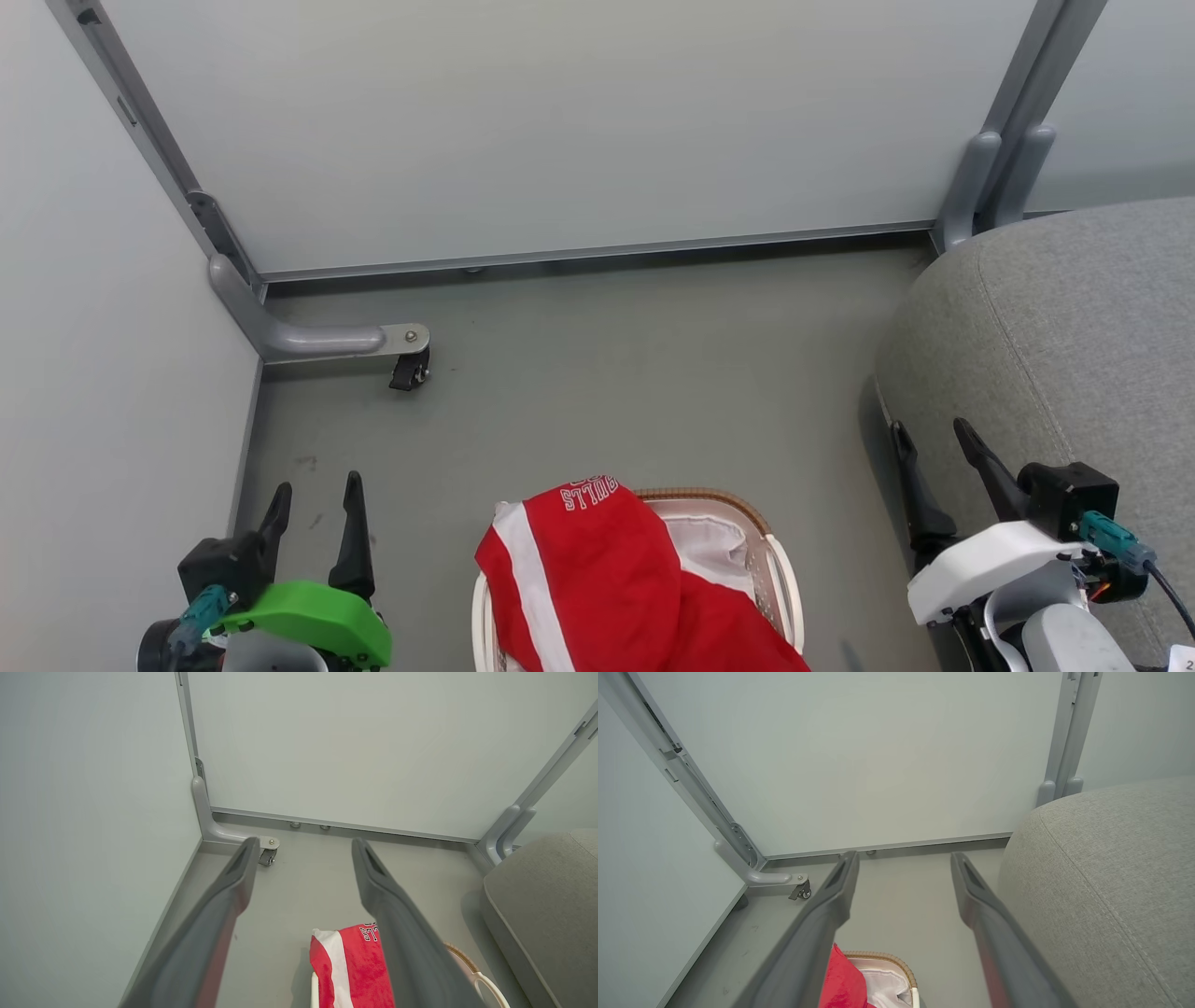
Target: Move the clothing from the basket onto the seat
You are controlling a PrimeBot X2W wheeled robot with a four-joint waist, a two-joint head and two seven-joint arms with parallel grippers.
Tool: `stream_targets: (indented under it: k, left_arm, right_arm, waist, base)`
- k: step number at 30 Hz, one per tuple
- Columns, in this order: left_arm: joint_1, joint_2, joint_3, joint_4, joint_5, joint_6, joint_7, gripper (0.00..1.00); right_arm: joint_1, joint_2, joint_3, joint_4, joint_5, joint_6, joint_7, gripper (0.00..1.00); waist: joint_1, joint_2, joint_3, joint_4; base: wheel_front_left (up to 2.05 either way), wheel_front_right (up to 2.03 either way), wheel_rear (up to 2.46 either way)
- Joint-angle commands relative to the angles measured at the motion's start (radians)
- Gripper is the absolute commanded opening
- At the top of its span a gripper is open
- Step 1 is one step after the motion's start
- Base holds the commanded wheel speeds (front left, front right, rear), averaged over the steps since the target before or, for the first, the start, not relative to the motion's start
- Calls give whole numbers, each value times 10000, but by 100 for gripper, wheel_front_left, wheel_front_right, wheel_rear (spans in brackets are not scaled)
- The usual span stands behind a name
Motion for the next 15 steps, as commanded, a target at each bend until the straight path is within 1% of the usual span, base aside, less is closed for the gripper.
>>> stream_targets:
  k: [1, 15]
  left_arm:
    - [-3, 12, 23, -90, 184, -15, -95, 100]
    - [247, -168, 218, -313, 1176, -175, -371, 100]
  right_arm:
    - [21, -23, -27, -54, -274, 3, -104, 100]
    - [140, 52, 78, 46, -1432, 3, -384, 100]
  waist:
    - [0, 0, 8, -3]
    - [0, 0, 55, -49]
  base:
    - [0, 0, 0]
    - [0, 0, 0]
